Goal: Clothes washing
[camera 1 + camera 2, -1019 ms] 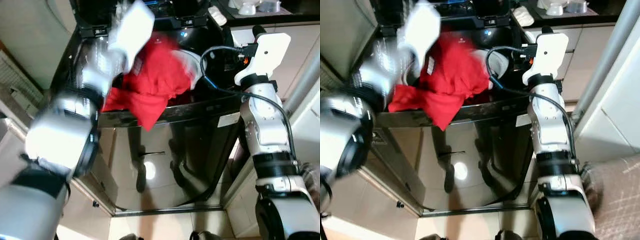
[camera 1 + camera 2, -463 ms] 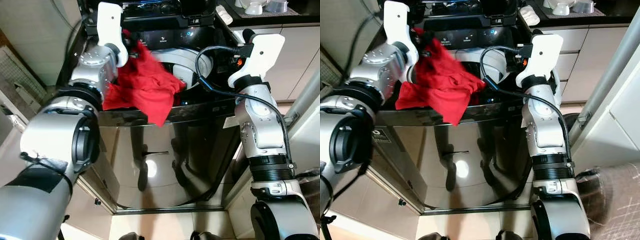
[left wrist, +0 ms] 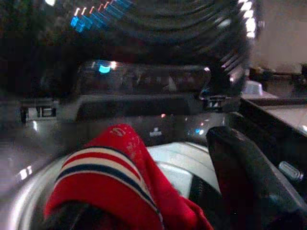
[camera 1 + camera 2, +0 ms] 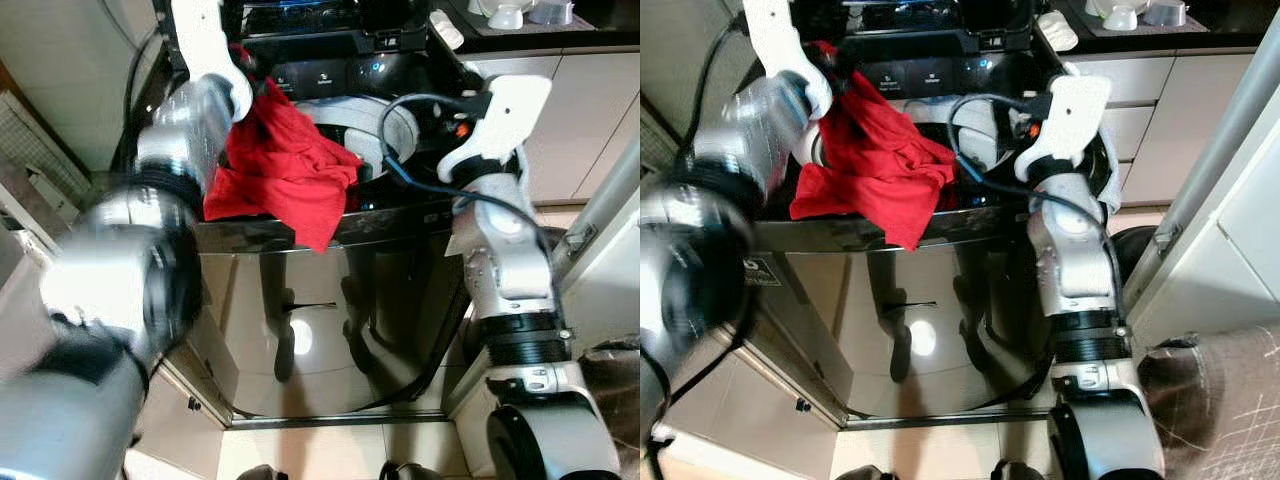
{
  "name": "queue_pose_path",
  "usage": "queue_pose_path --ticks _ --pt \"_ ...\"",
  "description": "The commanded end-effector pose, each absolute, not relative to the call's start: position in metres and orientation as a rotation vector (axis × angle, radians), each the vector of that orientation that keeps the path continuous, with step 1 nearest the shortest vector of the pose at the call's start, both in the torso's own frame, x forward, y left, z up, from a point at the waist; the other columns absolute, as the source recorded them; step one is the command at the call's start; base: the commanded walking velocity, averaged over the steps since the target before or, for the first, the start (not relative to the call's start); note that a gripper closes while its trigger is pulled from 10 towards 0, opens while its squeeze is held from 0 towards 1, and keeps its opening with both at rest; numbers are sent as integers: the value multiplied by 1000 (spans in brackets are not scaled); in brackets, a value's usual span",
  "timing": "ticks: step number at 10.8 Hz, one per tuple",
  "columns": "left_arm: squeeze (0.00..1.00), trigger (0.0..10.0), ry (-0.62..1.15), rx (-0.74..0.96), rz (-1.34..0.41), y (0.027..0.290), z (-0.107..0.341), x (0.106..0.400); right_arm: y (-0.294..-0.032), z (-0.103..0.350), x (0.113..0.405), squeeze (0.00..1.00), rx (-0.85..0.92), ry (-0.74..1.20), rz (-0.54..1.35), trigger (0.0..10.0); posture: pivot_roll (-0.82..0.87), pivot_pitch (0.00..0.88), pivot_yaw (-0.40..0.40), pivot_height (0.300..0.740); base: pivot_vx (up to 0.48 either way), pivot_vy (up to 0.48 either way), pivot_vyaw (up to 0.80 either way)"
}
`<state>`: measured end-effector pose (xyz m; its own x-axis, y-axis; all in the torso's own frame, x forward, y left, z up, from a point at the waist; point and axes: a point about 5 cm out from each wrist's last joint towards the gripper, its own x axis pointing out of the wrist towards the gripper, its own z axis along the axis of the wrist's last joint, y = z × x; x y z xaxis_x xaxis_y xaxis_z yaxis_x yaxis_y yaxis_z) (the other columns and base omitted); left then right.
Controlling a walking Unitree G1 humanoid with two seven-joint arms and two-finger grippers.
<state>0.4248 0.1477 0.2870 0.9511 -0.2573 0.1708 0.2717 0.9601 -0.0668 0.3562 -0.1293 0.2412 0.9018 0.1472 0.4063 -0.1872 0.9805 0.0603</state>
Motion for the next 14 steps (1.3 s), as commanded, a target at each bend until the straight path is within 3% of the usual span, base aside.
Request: queue_pose_path --ticks 1,2,4,7,9,13,14 --pt "1000 10000 -281 -34 -330 145 308 418 -129 232 356 0 114 -374 181 10000 -179 0 69 740 0 0 0" --pt "0 10000 -425 75 -358 150 319 394 -128 229 355 0 114 -368 189 10000 -153 0 57 740 0 0 0" --pt "0 10000 -564 58 -314 160 323 352 -125 224 355 0 138 -335 249 10000 -99 0 23 740 0 0 0" --pt "0 10000 -394 71 -30 183 253 310 -107 226 359 0 303 -268 434 10000 -29 0 -37 740 0 0 0" --pt "0 10000 -358 134 21 182 237 296 -94 229 364 0 304 -244 503 10000 1 0 -70 740 0 0 0" --pt "0 10000 -287 34 19 171 220 283 -86 224 366 0 337 -198 553 10000 19 0 -91 740 0 0 0" --pt "0 10000 -349 52 38 173 231 280 -79 216 366 0 498 -119 585 10000 16 0 -90 740 0 0 0"
